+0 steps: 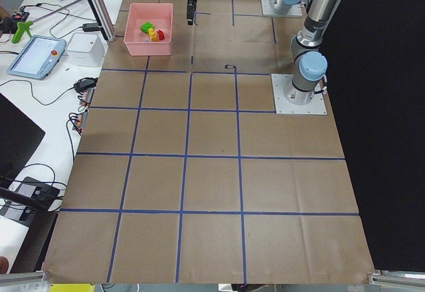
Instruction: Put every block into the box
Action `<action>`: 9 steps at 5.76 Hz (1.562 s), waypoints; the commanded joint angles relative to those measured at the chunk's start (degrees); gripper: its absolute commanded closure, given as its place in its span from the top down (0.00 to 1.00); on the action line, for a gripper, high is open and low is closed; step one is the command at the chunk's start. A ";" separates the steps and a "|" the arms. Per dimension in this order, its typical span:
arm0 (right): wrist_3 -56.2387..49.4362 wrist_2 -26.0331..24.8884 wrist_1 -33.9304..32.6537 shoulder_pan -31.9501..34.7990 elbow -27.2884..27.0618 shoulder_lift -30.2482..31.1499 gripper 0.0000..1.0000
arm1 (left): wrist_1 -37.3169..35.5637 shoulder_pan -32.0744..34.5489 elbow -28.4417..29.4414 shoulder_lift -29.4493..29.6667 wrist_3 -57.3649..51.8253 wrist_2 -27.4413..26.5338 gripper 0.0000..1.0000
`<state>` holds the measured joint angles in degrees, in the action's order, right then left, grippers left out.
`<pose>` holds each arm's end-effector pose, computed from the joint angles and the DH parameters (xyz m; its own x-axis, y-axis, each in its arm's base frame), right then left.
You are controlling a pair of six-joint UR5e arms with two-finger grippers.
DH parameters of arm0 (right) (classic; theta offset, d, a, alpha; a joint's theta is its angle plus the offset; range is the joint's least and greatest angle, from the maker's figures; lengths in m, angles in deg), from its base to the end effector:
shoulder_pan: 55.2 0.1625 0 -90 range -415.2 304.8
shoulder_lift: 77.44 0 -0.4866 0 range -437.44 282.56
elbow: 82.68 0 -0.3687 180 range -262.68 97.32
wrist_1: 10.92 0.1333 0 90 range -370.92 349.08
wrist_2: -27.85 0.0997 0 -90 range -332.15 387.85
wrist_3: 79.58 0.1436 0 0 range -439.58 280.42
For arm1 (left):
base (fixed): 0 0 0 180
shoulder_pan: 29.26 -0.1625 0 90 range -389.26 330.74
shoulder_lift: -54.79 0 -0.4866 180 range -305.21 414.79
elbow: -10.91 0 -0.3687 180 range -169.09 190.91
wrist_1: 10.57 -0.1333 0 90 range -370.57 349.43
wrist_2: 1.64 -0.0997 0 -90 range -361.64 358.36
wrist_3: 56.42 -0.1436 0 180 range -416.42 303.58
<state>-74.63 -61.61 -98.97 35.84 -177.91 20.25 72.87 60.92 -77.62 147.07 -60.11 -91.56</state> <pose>0.1420 -0.4017 0.5178 -0.9976 0.0681 -0.0102 0.0682 0.9976 -0.0081 -0.1351 -0.5012 0.5106 -0.9977 0.0673 -0.0051 0.0675 0.9927 -0.1001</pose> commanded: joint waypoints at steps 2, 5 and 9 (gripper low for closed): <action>-0.03 0.24 -0.72 0.11 0.48 -0.40 1.00 | 0.06 0.00 -0.15 0.00 0.00 0.00 0.99; 0.15 0.24 -0.99 -0.07 -0.65 -0.57 1.00 | 0.06 0.00 -0.15 0.00 0.00 0.00 0.99; -0.12 -0.72 -0.20 -0.07 -0.66 0.30 1.00 | 0.06 0.00 -0.24 0.09 0.00 0.00 0.99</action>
